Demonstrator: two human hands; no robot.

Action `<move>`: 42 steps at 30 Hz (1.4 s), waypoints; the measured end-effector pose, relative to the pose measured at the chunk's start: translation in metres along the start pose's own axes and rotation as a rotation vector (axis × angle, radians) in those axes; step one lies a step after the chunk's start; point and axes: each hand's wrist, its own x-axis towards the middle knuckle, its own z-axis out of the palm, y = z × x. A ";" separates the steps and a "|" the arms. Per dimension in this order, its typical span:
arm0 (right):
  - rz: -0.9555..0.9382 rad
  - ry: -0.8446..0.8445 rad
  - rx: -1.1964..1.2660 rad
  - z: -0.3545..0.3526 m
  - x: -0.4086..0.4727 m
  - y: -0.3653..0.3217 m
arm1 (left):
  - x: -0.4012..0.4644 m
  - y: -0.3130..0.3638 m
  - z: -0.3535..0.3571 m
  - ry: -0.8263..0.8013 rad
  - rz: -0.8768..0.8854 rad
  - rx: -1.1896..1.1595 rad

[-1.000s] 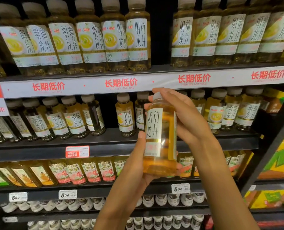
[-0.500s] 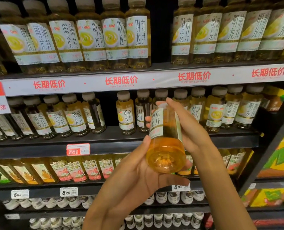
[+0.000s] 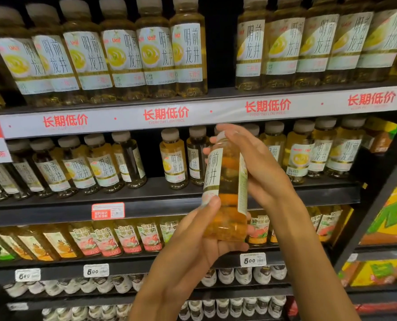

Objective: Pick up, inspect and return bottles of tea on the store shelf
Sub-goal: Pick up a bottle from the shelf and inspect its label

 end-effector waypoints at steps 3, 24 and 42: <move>-0.004 -0.008 0.009 -0.001 -0.001 0.000 | 0.000 -0.003 -0.002 0.023 0.049 0.029; -0.232 -0.435 -0.185 0.005 -0.023 -0.017 | 0.001 0.001 0.002 0.183 0.429 0.610; -0.309 -0.275 -0.131 0.018 -0.024 -0.026 | 0.002 0.000 -0.007 0.091 0.397 0.592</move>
